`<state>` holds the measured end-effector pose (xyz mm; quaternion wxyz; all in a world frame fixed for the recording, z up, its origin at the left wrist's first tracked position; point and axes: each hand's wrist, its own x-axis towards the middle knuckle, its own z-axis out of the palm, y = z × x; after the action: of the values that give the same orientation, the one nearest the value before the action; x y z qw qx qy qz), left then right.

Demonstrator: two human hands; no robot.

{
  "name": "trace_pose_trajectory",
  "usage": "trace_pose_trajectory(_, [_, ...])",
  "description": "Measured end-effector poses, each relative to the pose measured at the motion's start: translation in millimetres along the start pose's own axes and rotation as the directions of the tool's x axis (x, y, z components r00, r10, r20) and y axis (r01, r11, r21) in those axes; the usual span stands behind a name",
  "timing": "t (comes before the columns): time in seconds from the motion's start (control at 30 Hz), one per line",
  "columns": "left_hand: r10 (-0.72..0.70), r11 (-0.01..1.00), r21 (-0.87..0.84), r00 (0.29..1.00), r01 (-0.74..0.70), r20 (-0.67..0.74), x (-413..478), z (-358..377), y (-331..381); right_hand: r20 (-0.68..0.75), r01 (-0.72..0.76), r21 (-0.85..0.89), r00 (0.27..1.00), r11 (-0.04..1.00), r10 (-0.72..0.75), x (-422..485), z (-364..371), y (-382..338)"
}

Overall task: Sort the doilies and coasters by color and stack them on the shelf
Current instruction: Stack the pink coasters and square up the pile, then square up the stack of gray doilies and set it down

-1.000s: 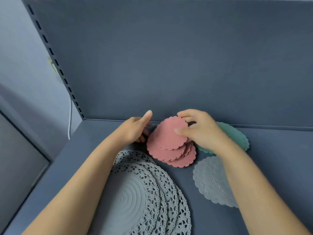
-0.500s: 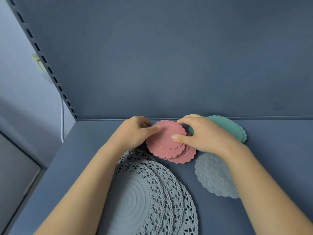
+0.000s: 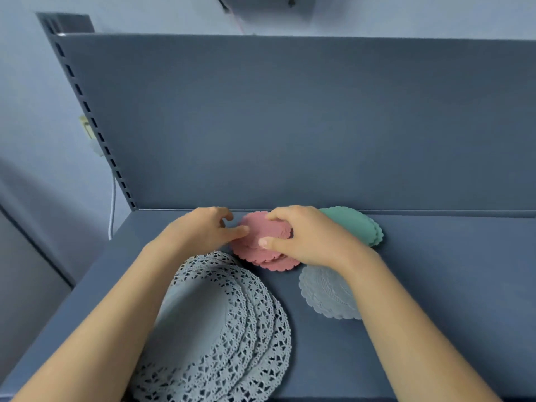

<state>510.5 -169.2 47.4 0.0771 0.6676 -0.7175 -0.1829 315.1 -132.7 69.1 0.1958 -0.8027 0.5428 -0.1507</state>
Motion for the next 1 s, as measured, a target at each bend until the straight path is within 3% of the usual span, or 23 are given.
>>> trace_pose_trajectory(0.13, [-0.3,0.954,0.008,0.953,0.3,0.032,-46,-14,-16,0.128,0.06,0.018,0.99,0.998,-0.062,-19,11,-28])
trace_pose_trajectory(0.23, [-0.479,0.877,-0.03,0.877,0.48,0.045,-85,-14,-37,0.235,-0.075,-0.137,0.966,0.988,0.106,-38,21,-39])
trace_pose_trajectory(0.3, [-0.536,0.827,-0.144,0.84,0.543,0.087,-107,-10,-43,0.277,-0.098,-0.176,0.95,0.979,0.145,-48,28,-41])
trace_pose_trajectory(0.4, [-0.627,0.692,-0.374,0.771,0.617,0.112,-119,-4,-37,0.287,-0.132,-0.102,0.945,0.986,0.156,-55,36,-39])
trace_pose_trajectory(0.5, [-0.676,0.628,-0.433,0.729,0.647,0.109,-119,-1,-31,0.272,-0.194,-0.019,0.943,0.981,0.192,-54,44,-33])
trace_pose_trajectory(0.67, [-0.722,0.568,-0.534,0.691,0.626,0.042,-126,5,-28,0.24,-0.154,-0.029,0.958,0.988,0.156,-62,53,-25])
trace_pose_trajectory(0.9, [-0.666,0.57,-0.627,0.746,0.531,0.027,-127,8,-33,0.299,-0.218,-0.026,0.93,0.976,0.215,-57,49,-32])
trace_pose_trajectory(1.0, [-0.65,0.51,-0.709,0.758,0.488,0.054,-133,5,-34,0.302,-0.265,0.009,0.92,0.964,0.25,-60,52,-33])
